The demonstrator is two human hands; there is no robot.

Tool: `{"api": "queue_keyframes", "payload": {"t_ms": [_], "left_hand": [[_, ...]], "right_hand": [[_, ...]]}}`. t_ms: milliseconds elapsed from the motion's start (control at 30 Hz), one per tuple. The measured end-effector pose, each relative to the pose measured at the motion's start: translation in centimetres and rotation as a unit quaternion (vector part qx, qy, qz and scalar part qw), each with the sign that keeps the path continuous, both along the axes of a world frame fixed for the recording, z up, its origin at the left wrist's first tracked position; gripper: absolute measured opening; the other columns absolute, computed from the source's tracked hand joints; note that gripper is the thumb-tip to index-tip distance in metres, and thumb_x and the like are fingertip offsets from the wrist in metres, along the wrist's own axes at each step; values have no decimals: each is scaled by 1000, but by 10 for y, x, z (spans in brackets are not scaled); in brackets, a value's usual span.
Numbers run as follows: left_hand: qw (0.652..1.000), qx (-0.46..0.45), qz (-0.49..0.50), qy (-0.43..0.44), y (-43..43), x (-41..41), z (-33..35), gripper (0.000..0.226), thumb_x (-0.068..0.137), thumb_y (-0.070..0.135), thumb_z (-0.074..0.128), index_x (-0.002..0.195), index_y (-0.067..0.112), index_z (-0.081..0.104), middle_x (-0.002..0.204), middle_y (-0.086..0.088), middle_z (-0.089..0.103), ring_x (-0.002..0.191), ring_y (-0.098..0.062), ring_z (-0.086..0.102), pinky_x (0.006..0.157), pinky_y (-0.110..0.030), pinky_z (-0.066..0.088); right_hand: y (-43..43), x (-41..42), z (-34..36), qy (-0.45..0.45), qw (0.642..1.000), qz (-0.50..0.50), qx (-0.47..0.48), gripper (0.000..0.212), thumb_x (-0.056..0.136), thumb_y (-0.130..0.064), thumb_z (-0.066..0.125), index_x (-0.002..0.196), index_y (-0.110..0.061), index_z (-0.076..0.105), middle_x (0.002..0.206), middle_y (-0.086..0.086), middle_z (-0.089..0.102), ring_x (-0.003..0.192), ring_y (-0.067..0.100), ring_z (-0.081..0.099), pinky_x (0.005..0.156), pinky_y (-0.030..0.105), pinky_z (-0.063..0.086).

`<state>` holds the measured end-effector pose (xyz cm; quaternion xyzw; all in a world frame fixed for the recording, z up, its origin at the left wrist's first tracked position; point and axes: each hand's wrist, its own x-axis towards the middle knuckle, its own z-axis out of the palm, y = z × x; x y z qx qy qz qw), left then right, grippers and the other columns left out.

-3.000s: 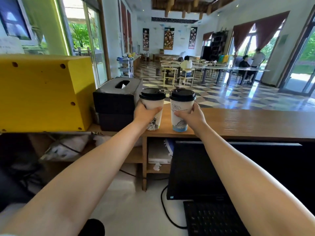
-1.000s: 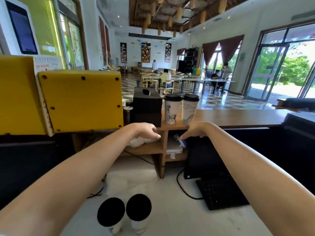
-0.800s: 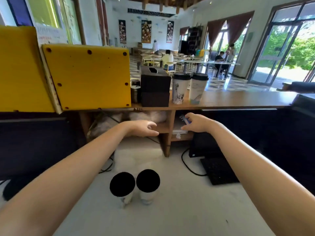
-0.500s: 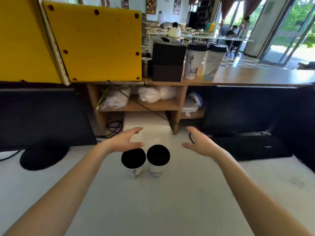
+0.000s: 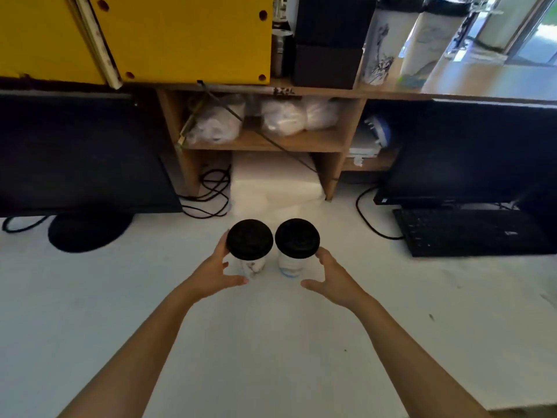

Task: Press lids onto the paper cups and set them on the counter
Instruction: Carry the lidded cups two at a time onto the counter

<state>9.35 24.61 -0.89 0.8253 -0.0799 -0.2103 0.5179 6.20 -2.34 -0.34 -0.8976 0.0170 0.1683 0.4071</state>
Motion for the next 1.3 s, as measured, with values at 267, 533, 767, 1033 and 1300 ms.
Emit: {"api": "queue_keyframes", "payload": {"t_ms": [267,533,767,1033,1300], "left_hand": [[989,-70,131,-16,-28,8,-18,93,72,10,79,145,24,23,135,12,38,124,-5,37,101,-21,31],[980,-81,175,-39,-40,10,-20,87,70,8,80,140,22,32,126,10,46,116,-5,43,90,-12,36],[981,-83,174,-28,-45,8,-5,82,69,10,81,137,23,37,124,8,50,116,-11,45,97,-26,38],[985,-109,121,-63,-78,19,64,77,69,10,81,135,20,42,121,5,54,108,-10,49,87,-23,39],[981,-136,40,-131,-131,33,150,71,68,13,82,130,17,48,121,3,59,105,-11,53,84,-22,40]], "right_hand": [[21,19,-27,-48,978,-98,176,88,74,-12,79,142,-17,25,132,-9,39,122,7,40,86,-1,33],[27,30,-47,-82,960,-131,234,79,72,-9,80,131,-32,32,127,-12,47,117,4,45,96,14,36],[14,24,-28,-78,955,-122,260,77,73,-9,79,135,-27,35,127,-10,51,115,7,51,91,14,43],[-28,19,48,-112,949,-153,251,73,73,-11,79,131,-28,38,124,-7,54,110,12,54,80,17,46],[-85,1,134,-181,941,-200,204,63,70,-17,81,121,-29,46,112,-8,63,105,10,61,84,28,52]]}}
